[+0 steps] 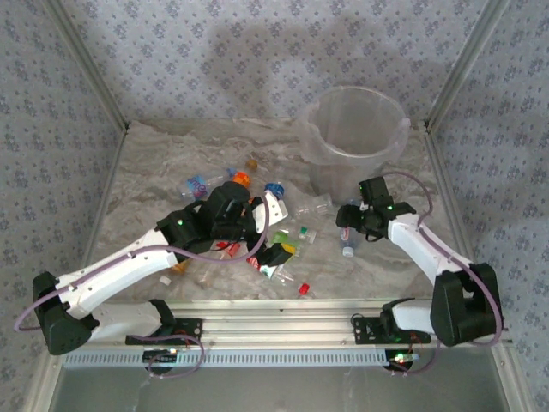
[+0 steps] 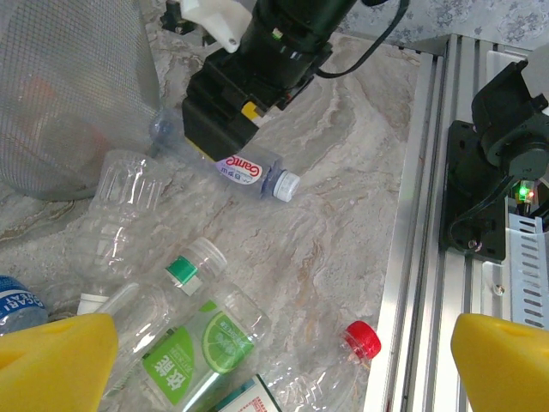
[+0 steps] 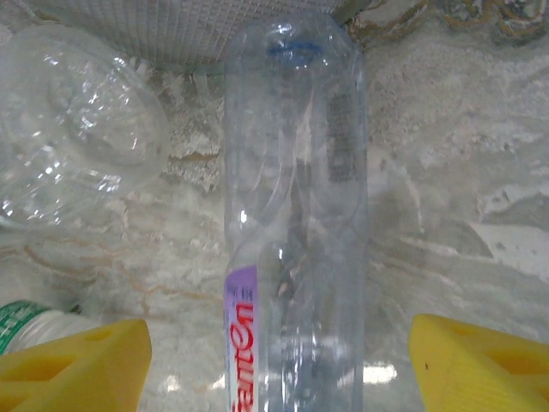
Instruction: Put the plastic bottles in the bin
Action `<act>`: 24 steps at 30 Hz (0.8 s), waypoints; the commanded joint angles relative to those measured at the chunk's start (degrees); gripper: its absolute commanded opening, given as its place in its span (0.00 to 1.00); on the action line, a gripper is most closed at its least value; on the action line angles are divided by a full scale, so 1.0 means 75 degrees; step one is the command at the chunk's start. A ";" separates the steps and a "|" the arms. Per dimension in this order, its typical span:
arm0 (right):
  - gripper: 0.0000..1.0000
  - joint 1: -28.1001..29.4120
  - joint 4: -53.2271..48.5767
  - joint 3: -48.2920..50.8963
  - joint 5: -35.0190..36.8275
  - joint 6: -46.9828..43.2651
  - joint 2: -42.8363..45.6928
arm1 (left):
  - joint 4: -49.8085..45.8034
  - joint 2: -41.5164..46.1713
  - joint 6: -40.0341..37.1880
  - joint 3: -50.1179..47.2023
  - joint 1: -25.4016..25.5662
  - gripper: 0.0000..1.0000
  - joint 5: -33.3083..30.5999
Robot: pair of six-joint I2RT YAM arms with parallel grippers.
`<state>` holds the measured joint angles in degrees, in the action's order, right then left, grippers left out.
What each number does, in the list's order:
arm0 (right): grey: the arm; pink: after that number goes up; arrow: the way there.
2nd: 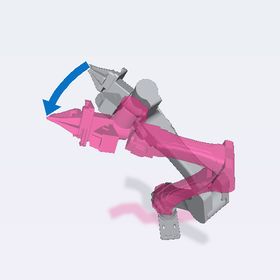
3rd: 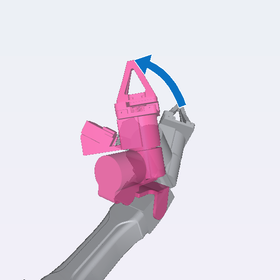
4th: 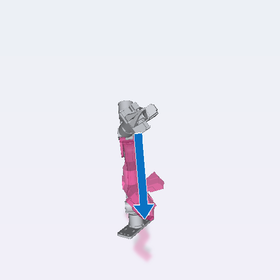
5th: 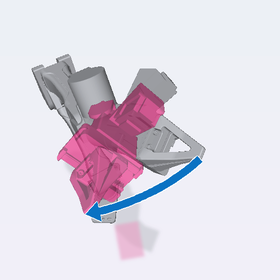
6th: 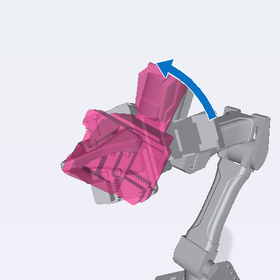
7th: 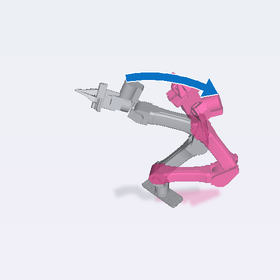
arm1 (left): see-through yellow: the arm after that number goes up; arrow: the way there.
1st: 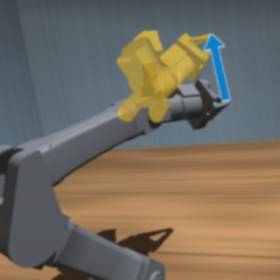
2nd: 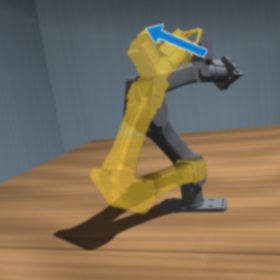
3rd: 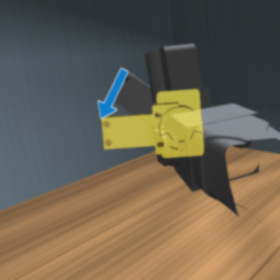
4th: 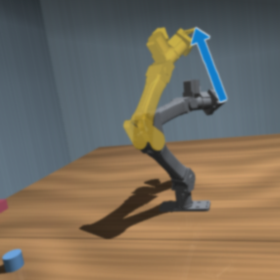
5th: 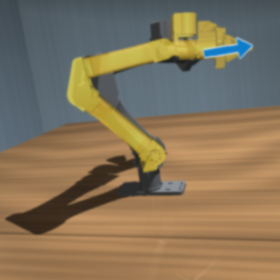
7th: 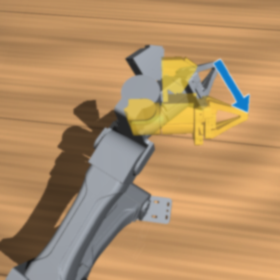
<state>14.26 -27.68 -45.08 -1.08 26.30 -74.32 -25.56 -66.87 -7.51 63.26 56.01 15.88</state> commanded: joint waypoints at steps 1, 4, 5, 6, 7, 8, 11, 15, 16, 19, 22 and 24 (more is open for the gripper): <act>0.79 -0.0108 0.0561 0.0027 -0.0085 -0.0202 -0.0422 | -0.0037 -0.0041 -0.0124 0.0258 0.0032 1.00 0.0083; 0.77 -0.0120 0.0722 -0.0024 0.0037 -0.0158 -0.0737 | -0.0037 -0.0058 -0.0124 0.0255 0.0032 1.00 0.0060; 0.77 -0.0130 0.0785 -0.0027 0.0014 -0.0164 -0.0844 | -0.0027 -0.0060 -0.0124 0.0248 0.0025 1.00 0.0057; 0.76 -0.0140 0.0814 -0.0048 0.0005 -0.0160 -0.0928 | -0.0030 -0.0060 -0.0125 0.0248 0.0038 0.99 0.0044; 0.75 -0.0132 0.0843 -0.0067 0.0006 -0.0159 -0.1021 | -0.0035 -0.0060 -0.0119 0.0248 0.0032 0.99 0.0047; 0.74 -0.0132 0.0867 -0.0068 0.0016 -0.0165 -0.1126 | -0.0037 -0.0059 -0.0131 0.0248 0.0032 1.00 0.0050; 0.72 -0.0141 0.0965 -0.0044 0.0028 -0.0122 -0.1320 | -0.0043 -0.0072 -0.0136 0.0258 0.0031 1.00 0.0039; 0.70 -0.0126 0.1064 0.0051 0.0119 -0.0099 -0.1408 | -0.0052 -0.0072 -0.0152 0.0260 0.0029 1.00 0.0037; 0.68 -0.0121 0.1075 0.0068 0.0144 -0.0086 -0.1411 | -0.0060 -0.0072 -0.0147 0.0259 0.0033 1.00 0.0029; 0.66 -0.0128 0.1113 0.0107 0.0144 -0.0088 -0.1417 | -0.0060 -0.0072 -0.0147 0.0263 0.0035 1.00 0.0021; 0.62 -0.0120 0.1119 0.0172 0.0147 -0.0085 -0.1367 | -0.0069 -0.0083 -0.0113 0.0298 0.0032 0.99 -0.0082; 0.59 -0.0127 0.1073 0.0238 0.0188 -0.0085 -0.1265 | -0.0107 -0.0096 -0.0112 0.0318 0.0032 1.00 -0.0112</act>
<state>13.63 -19.38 -44.73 -0.86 25.96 -84.44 -25.61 -67.31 -7.51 63.29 56.01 15.64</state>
